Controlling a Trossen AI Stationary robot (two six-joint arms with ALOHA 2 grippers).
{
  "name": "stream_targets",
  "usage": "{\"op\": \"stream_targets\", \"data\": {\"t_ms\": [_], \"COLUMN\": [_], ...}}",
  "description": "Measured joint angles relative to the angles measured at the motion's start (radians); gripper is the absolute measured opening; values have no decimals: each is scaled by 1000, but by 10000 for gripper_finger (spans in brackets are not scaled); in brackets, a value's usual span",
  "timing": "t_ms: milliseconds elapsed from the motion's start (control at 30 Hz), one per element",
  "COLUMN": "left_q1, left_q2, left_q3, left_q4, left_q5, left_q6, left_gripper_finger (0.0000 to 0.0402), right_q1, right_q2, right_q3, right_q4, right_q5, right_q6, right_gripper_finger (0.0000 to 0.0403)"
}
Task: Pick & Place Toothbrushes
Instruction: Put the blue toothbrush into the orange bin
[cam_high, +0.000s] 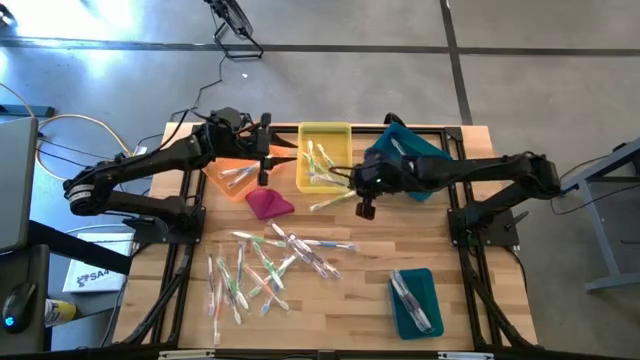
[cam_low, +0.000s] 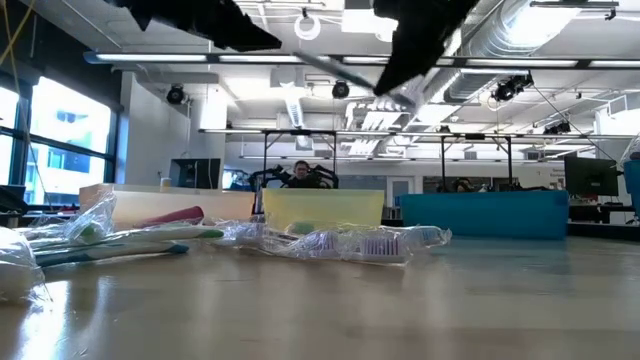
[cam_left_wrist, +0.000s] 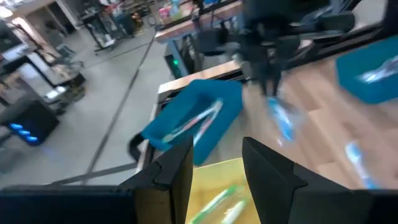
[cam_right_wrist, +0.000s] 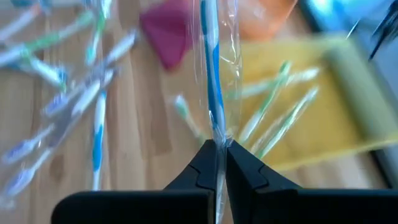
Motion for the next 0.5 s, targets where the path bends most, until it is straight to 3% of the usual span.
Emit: {"op": "stream_targets", "data": {"t_ms": [367, 500], "left_q1": [-1, -1], "left_q2": [77, 94], "left_q3": [-2, -2], "left_q4": [8, 113], "left_q5": [171, 242], "left_q6": [-84, -123], "left_gripper_finger": [134, 134], "right_q1": [0, 0], "right_q2": [-15, -15], "right_q3": [2, 2], "right_q4": [243, 314], "right_q5": [-4, -4], "right_q6": [-131, -167], "right_gripper_finger": [5, 5]}}
